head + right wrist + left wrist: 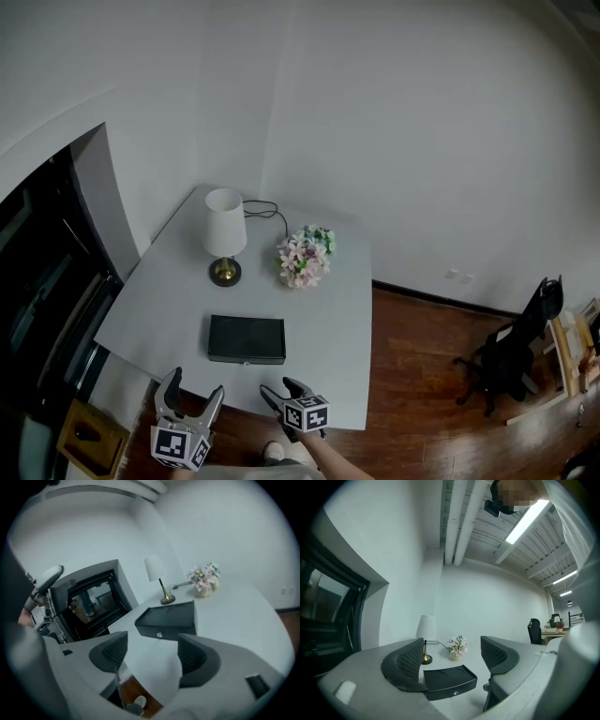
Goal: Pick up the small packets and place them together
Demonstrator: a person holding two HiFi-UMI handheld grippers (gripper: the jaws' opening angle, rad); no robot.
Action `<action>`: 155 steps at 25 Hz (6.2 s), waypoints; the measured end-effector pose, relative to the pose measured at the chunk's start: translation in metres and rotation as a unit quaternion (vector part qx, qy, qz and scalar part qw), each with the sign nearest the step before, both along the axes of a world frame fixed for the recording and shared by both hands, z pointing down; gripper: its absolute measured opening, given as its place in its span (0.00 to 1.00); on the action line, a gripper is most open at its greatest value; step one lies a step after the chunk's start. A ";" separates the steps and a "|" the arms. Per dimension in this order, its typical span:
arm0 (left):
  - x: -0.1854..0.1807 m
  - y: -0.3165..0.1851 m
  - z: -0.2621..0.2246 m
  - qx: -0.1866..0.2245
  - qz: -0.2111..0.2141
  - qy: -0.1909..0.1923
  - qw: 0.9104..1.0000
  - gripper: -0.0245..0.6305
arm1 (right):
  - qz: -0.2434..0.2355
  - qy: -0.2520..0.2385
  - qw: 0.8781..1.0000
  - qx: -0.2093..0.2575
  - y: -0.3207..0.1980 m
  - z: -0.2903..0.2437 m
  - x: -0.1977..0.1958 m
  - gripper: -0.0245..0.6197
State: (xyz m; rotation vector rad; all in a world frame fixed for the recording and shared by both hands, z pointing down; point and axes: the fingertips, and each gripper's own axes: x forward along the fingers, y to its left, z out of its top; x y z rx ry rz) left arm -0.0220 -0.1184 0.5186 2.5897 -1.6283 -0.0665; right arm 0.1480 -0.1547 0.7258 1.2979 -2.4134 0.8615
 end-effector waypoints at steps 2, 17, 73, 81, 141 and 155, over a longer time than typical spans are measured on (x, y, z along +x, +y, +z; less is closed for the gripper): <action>-0.007 -0.003 0.003 -0.007 0.012 -0.006 1.000 0.59 | 0.010 -0.021 0.998 -0.054 -0.013 0.033 -0.018 0.44; -0.074 -0.006 0.017 -0.051 0.008 -0.007 0.999 0.59 | 0.110 -0.012 0.974 -0.199 -0.087 0.111 -0.054 0.25; -0.064 -0.047 0.012 -0.004 0.030 -0.010 0.999 0.59 | -0.012 0.077 0.961 0.267 -0.008 -0.155 -0.025 0.65; -0.077 -0.039 0.018 -0.017 0.021 -0.011 1.000 0.59 | -0.342 0.258 0.894 0.135 -0.021 -0.026 -0.092 0.65; -0.142 -0.031 0.024 -0.034 -0.049 0.009 0.998 0.57 | -0.315 0.377 0.868 0.066 -0.161 0.027 -0.140 0.16; -0.107 -0.044 0.020 -0.025 0.009 0.000 1.000 0.57 | -0.060 0.051 0.958 0.275 -0.084 -0.154 -0.087 0.63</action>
